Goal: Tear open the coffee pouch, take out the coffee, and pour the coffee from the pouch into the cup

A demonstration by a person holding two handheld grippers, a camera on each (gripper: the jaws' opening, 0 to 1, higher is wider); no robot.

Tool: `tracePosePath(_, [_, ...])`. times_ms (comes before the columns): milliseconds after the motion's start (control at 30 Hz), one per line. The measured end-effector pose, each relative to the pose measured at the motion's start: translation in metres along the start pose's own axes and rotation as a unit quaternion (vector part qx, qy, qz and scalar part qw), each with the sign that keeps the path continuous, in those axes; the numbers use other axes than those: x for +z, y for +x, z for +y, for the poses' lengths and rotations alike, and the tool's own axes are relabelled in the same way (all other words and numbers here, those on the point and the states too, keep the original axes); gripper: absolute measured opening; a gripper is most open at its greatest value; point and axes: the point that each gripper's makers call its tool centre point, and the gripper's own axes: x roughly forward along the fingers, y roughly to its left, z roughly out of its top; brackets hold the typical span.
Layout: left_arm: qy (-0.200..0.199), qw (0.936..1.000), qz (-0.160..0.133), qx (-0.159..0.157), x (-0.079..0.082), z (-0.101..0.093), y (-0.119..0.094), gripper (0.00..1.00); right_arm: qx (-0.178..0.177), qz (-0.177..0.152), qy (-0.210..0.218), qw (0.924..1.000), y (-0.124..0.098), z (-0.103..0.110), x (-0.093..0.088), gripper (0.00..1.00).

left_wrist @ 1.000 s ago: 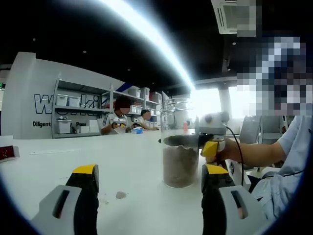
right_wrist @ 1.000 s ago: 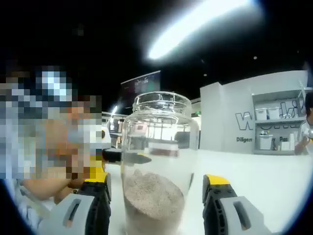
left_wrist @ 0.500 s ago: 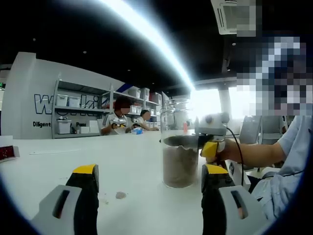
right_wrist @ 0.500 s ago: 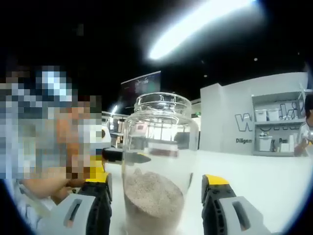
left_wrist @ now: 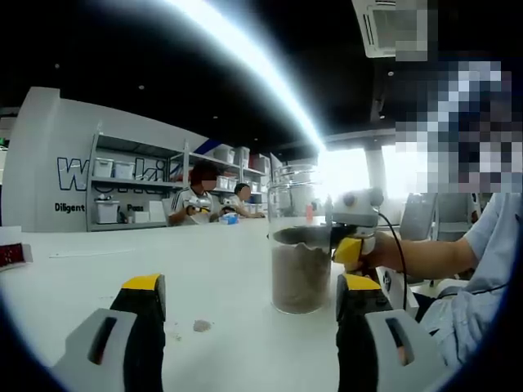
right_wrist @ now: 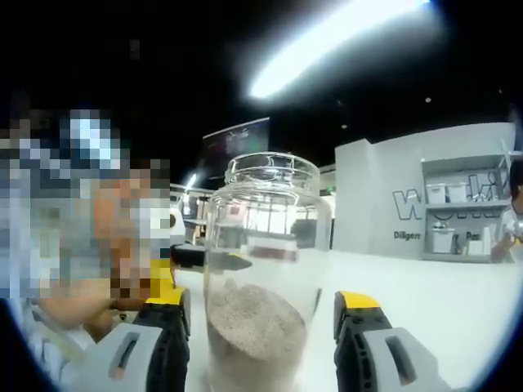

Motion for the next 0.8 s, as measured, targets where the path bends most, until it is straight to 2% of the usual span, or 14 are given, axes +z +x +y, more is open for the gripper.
tracePosePath(500, [0.001,1.0000,0.000,0.001,-0.0001,0.0001,-0.0004,0.87,-0.002,0.005,0.002,1.0000,0.0019,-0.0035,-0.0025,0.68])
tracePosePath(800, [0.001,1.0000,0.001,0.002,-0.0001,-0.0006,-0.0007,0.86,-0.006,0.010,0.004,0.9999,0.0051,-0.0060,-0.0040,0.60])
